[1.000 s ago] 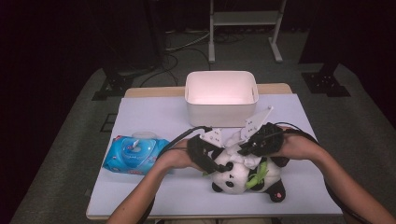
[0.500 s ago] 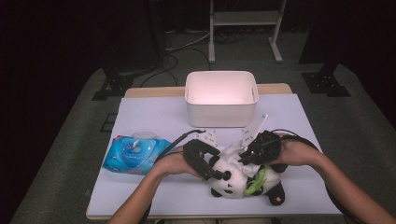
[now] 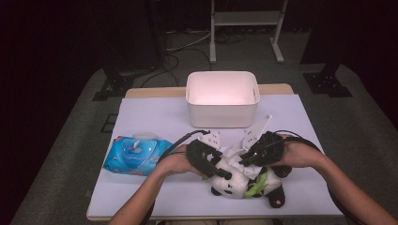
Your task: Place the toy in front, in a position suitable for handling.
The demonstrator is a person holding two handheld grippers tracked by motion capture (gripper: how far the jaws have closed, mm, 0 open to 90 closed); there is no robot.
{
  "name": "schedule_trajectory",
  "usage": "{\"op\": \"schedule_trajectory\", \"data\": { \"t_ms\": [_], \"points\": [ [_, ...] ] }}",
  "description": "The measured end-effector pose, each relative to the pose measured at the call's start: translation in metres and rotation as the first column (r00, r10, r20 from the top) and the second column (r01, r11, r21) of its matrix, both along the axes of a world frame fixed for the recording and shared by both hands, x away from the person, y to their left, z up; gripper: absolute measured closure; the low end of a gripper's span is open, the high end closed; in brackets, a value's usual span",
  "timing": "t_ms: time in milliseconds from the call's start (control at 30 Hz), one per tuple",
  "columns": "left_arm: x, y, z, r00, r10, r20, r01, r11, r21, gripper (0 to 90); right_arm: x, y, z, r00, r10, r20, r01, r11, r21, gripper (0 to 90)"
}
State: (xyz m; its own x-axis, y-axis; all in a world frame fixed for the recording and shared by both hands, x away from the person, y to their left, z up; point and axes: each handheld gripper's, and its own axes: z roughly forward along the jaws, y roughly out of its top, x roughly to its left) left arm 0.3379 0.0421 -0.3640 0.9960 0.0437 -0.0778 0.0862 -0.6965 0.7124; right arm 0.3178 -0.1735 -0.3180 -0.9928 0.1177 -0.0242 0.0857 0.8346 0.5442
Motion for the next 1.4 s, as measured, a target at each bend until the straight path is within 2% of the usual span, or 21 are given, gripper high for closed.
{"op": "schedule_trajectory", "data": {
  "t_ms": [67,133,267,367,467,567,633,733,833,967,1067,1267,1400],
  "points": [
    [0.004,0.0,0.007,0.9997,-0.003,0.023,0.003,1.0,0.007,38.2,0.003,-0.001,0.003,0.9999,-0.011,0.008,0.011,1.0,0.01,82.3],
    [0.007,0.0,0.015,0.9976,-0.012,0.069,0.011,0.9998,0.015,39.7,0.007,-0.002,0.008,0.9997,-0.022,0.013,0.022,0.999,0.03,82.3],
    [0.01,0.001,0.024,0.9958,-0.007,0.092,0.004,0.9993,0.036,40.3,0.012,0.002,0.015,0.9993,-0.026,0.027,0.025,0.999,0.028,82.2],
    [0.009,0.005,0.017,0.9969,-0.001,0.079,-0.001,0.9995,0.03,38.8,0.015,0.003,0.013,0.9996,-0.025,0.013,0.025,0.999,0.027,82.3],
    [0.007,0.01,0.012,0.9975,0.0,0.071,-0.001,0.9999,0.013,37.9,0.015,0.0,0.007,0.9994,-0.031,0.014,0.031,1.0,0.003,82.4],
    [0.006,0.014,0.008,0.9981,-0.002,0.062,0.002,1.0,-0.008,37.8,0.014,-0.007,0.006,0.9988,-0.049,0.005,0.049,0.999,0.009,82.3],
    [0.005,0.016,0.005,0.9982,-0.001,0.061,0.001,1.0,0.001,37.7,0.014,-0.013,0.009,0.9984,-0.056,0.006,0.056,0.998,0.01,82.4],
    [0.005,0.019,0.002,0.9984,0.009,0.055,-0.008,0.9997,-0.021,37.2,0.016,-0.023,0.012,0.9967,-0.08,0.014,0.08,0.997,-0.005,82.4],
    [0.005,0.02,0.0,0.9987,0.014,0.048,-0.011,0.999,-0.044,36.3,0.016,-0.034,0.012,0.9943,-0.107,-0.002,0.107,0.994,0.006,82.4],
    [0.007,0.019,0.001,0.999,0.034,0.03,-0.033,0.999,-0.029,31.0,0.015,-0.04,0.009,0.9932,-0.115,-0.016,0.115,0.993,0.018,82.5],
    [0.013,0.02,-0.001,0.9966,0.079,-0.022,-0.079,0.9967,0.021,22.0,0.012,-0.039,0.006,0.9936,-0.11,-0.025,0.11,0.994,0.02,82.6],
    [0.014,0.02,-0.004,0.9972,0.059,-0.047,-0.059,0.9982,0.011,23.2,0.002,-0.037,0.002,0.9948,-0.098,-0.026,0.099,0.995,0.018,82.7],
    [0.011,0.019,-0.003,0.9987,0.034,-0.037,-0.035,0.9994,-0.006,33.3,-0.004,-0.036,0.001,0.9958,-0.09,-0.02,0.09,0.996,0.025,82.7]
  ]
}}
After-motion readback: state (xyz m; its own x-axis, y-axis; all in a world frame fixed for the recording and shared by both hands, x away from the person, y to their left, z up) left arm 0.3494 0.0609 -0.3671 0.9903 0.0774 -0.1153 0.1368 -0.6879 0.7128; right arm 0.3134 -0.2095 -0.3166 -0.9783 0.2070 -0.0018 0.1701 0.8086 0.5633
